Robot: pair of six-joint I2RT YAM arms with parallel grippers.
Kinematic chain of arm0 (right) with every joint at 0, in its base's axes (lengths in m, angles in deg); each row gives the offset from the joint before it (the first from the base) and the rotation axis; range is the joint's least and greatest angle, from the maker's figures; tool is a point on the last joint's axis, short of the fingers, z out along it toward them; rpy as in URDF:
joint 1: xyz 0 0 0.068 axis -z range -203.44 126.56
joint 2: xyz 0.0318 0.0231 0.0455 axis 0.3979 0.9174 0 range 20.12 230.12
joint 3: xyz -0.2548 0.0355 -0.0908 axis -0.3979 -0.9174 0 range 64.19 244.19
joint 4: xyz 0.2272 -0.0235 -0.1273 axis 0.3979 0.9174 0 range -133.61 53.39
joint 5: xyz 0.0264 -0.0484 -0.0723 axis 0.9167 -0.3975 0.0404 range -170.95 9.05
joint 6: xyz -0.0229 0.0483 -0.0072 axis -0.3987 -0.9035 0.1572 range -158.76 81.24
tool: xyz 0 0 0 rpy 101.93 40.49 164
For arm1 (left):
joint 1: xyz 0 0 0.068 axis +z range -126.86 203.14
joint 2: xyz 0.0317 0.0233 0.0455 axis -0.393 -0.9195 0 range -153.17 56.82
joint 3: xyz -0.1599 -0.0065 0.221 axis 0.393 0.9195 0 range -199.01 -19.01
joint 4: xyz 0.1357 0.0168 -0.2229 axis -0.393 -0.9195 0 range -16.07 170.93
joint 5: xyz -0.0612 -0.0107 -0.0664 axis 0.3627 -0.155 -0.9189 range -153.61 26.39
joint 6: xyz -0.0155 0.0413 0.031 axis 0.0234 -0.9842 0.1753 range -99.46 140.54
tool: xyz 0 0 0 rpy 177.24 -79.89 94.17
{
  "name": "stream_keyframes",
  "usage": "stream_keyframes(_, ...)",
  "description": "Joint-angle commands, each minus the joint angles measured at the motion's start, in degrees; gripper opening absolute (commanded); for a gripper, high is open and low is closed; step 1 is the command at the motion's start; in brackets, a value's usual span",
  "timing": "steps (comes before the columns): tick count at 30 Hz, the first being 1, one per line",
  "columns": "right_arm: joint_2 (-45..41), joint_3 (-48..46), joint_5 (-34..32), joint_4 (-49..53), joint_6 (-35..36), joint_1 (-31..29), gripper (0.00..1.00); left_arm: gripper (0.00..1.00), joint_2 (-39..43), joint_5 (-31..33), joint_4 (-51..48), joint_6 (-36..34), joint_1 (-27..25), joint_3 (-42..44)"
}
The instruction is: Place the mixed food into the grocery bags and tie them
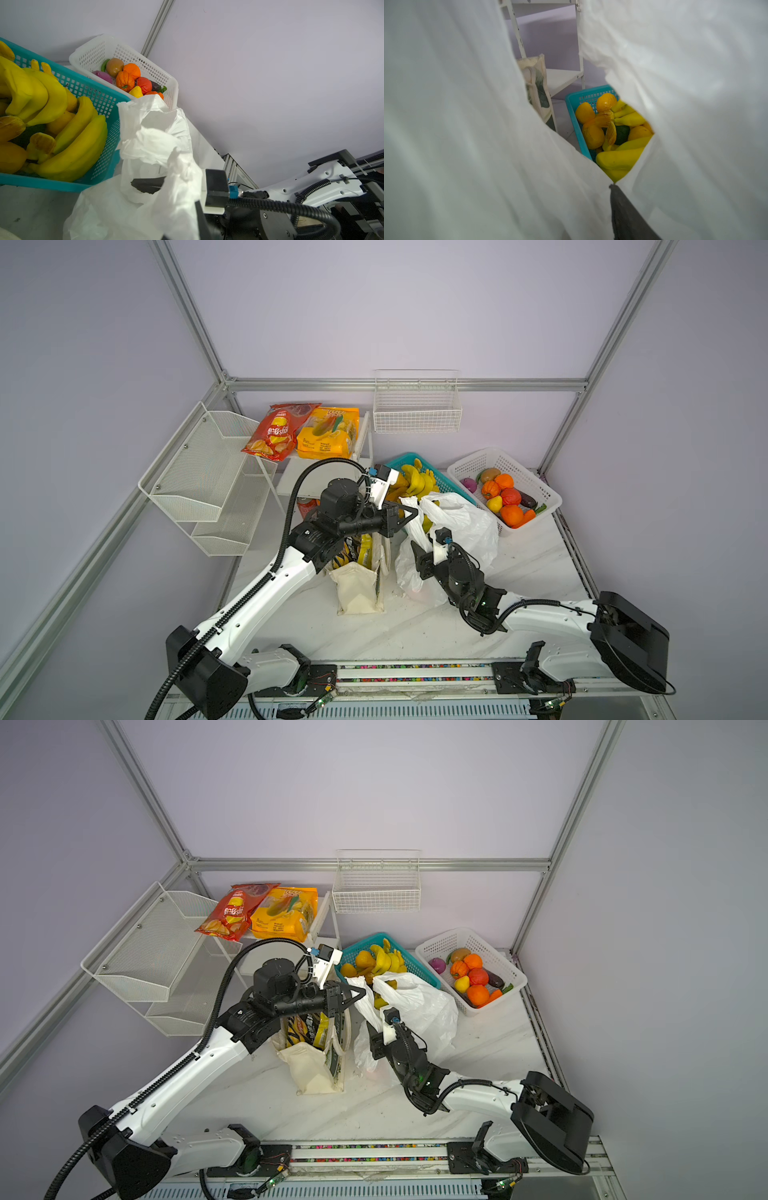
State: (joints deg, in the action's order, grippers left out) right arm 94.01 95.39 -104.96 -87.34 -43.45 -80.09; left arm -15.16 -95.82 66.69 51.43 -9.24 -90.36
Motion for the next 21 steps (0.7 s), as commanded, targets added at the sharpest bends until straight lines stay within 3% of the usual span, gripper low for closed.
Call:
stream_keyframes(1, -5.4, 3.1, 7.2, 0.5, 5.1, -0.1, 0.72, 0.0, 0.4, -0.1, 2.8, -0.1, 0.2, -3.3)
stream_keyframes(6, -8.0, 7.7, 23.2, 6.3, 13.1, 3.2, 0.89, 0.0, 0.3, -1.1, 2.8, -0.9, 0.2, -3.8)
stream_keyframes(11, -5.4, 13.0, 48.5, 11.1, 10.4, 15.3, 0.91, 0.0, 0.7, -2.1, 2.9, -1.4, 0.1, -3.9)
stream_keyframes(13, -3.2, 14.7, 55.6, 11.2, 9.4, 17.9, 0.9, 0.0, 0.8, -2.5, 3.1, -1.4, 0.1, -4.0)
stream_keyframes(16, 1.7, 17.6, 64.1, 12.5, 9.9, 19.4, 0.81, 0.0, 1.0, -3.0, 3.6, -1.2, 0.1, -3.8)
stream_keyframes(21, 7.6, 15.8, 69.9, 14.2, 10.0, 19.9, 0.45, 0.0, 1.1, -2.5, 4.1, -1.1, 0.3, -3.8)
